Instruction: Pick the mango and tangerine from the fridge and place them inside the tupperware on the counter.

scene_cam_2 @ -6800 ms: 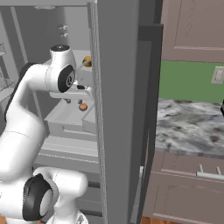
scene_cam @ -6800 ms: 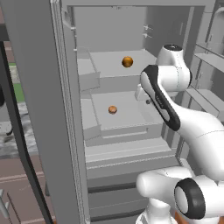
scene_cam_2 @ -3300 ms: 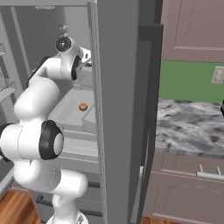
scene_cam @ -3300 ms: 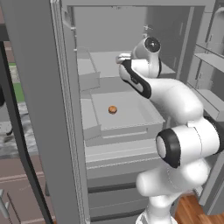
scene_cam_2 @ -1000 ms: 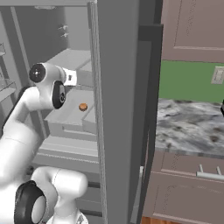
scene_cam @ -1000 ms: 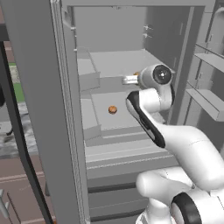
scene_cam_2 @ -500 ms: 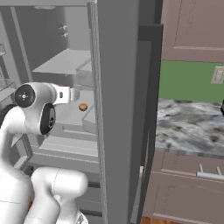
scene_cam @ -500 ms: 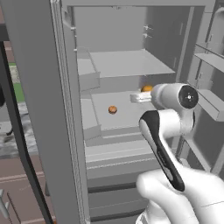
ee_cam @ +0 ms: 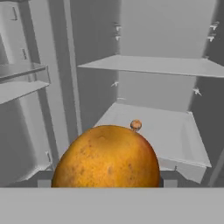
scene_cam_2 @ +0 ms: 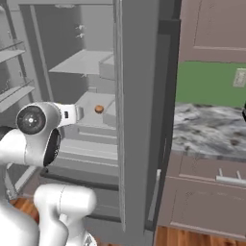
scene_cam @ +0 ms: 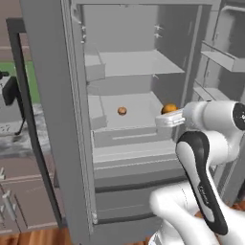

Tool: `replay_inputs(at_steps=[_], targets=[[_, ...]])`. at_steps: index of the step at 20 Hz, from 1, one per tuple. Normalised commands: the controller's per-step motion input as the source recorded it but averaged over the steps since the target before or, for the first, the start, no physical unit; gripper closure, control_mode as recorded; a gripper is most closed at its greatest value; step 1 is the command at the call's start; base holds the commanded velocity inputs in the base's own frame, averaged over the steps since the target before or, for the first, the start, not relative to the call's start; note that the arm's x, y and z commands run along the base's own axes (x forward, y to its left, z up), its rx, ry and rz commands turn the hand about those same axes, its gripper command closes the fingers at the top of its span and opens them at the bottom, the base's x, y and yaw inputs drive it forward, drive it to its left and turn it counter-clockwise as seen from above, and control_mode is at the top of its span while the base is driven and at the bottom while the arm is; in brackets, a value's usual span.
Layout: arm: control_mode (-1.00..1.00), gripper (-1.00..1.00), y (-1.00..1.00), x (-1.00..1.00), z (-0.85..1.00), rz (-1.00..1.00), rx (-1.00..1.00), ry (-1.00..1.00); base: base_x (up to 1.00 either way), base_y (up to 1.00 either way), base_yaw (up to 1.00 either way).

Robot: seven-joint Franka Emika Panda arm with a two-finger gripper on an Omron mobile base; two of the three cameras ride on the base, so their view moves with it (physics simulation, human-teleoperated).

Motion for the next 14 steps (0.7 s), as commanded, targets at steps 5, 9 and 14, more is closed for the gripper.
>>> replay_inputs(at_steps=[5, 9, 14], targets=[[1.00, 1.00, 0.00, 0.00, 0.00, 0.00, 0.00, 0.00, -0.93, 0.07, 0.02], [1.00, 1.00, 0.00, 0.00, 0.00, 0.00, 0.00, 0.00, -0.42, 0.71, 0.00], [1.00, 1.00, 0.00, 0.00, 0.00, 0.00, 0.00, 0.00, -0.01, 1.00, 0.00]])
